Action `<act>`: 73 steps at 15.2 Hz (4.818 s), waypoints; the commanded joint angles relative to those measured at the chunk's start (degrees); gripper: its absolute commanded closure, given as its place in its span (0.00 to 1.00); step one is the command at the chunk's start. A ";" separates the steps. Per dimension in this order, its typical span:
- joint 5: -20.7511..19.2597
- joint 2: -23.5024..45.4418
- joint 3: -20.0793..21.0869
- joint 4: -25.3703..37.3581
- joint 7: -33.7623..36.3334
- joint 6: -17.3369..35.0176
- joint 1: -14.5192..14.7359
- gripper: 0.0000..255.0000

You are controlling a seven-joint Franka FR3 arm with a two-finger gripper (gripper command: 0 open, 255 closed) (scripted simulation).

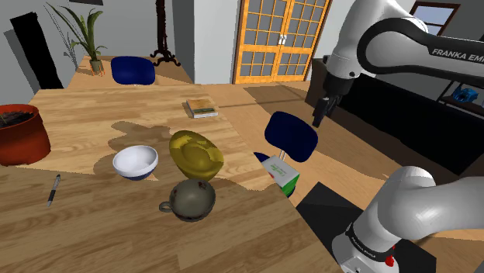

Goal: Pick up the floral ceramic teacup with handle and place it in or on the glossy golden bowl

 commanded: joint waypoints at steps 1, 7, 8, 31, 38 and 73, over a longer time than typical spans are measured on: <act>0.00 0.00 0.00 0.00 0.00 0.00 0.00 0.00; 4.09 4.62 7.86 -0.57 8.18 4.61 2.65 0.00; 4.65 5.66 9.16 -0.42 9.54 5.42 3.04 0.00; -4.90 48.47 36.90 22.86 46.23 17.69 6.42 0.00; -16.66 67.36 37.91 38.28 57.90 14.01 13.99 0.00; -21.10 75.89 36.16 45.92 61.05 12.47 18.90 1.00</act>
